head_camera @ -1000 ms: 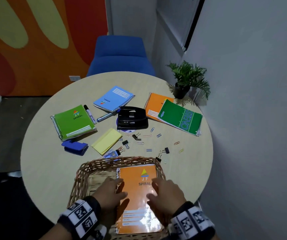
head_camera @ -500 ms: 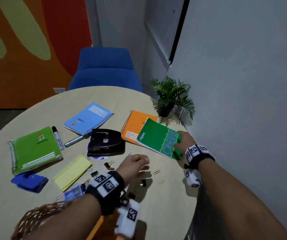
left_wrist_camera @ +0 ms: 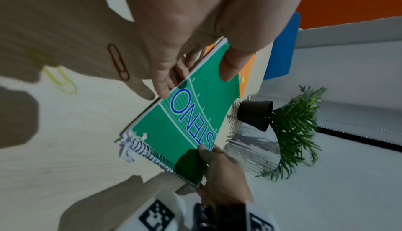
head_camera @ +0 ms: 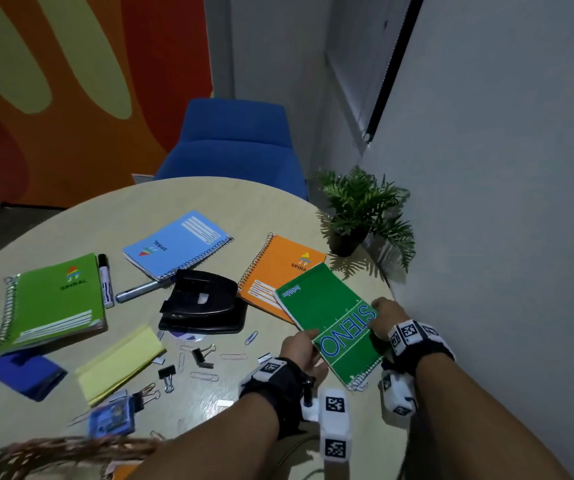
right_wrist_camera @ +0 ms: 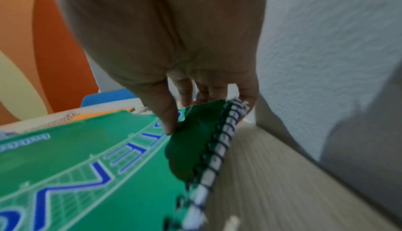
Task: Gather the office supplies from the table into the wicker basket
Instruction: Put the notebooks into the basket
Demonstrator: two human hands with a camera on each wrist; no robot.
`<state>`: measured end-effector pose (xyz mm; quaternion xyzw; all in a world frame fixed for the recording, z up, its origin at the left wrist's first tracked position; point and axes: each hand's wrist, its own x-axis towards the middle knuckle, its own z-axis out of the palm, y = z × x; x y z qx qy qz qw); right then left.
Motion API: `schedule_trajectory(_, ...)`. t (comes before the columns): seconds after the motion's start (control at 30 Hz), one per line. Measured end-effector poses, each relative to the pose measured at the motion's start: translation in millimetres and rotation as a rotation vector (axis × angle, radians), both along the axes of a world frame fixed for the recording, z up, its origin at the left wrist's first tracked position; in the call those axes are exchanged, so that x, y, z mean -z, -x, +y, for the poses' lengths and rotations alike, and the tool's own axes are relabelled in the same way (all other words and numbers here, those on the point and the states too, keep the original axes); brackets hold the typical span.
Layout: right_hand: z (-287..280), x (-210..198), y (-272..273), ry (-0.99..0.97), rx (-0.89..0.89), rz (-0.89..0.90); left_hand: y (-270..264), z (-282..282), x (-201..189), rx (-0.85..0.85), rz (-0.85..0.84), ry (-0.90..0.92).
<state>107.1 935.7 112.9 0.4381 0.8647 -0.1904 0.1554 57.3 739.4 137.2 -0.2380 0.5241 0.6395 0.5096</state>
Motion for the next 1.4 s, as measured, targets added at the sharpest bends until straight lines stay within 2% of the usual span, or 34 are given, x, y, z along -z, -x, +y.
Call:
schedule_trajectory(0.13,-19.4,-39.2,-18.9,0.139,0.095,0.099,-10.9,-15.3,-17.1,0.182,0.217,0.028)
schedule_trajectory(0.23,-51.3,-82.4,-43.1,0.170,0.121,0.270,-9.3,-46.3,-36.9,0.297,0.522,0.096)
schedule_trajectory(0.33,-111.7,-123.3,-73.8,0.129,0.055,0.386,-5.4,-109.7,-67.2,0.426,0.808,0.073)
schedule_trajectory(0.47,-225.3,-148.5,-108.3,0.205,-0.097,0.439,2.7,-225.6,-94.3,0.560,0.963,0.087)
schedule_trajectory(0.57,-303.9,-139.2,-116.3,0.292,-0.166,0.447,7.2,-306.8,-94.9,0.681,1.010,0.162)
schedule_trajectory(0.67,-361.7,-118.7,-119.9,0.339,-0.180,0.461,5.0,-364.2,-89.6,0.818,1.045,0.214)
schedule_trajectory(0.73,-386.4,-102.2,-125.9,0.331,-0.176,0.391,1.2,-390.1,-82.4,0.945,1.022,0.233)
schedule_trajectory(0.8,-401.4,-87.1,-132.6,0.278,-0.174,0.241,-4.1,-403.9,-64.3,1.101,0.996,0.253)
schedule_trajectory(0.97,-408.9,-77.3,-130.4,0.125,-0.183,0.014,-6.1,-387.8,-34.2,1.295,1.064,0.467)
schedule_trajectory(1.17,-417.2,-71.9,-110.5,0.038,-0.194,-0.089,-4.1,-368.0,-18.1,1.319,1.027,0.645)
schedule_trajectory(1.4,-424.2,-72.2,-106.1,-0.025,-0.318,-0.164,-7.3,-367.0,-18.5,1.288,0.968,0.690)
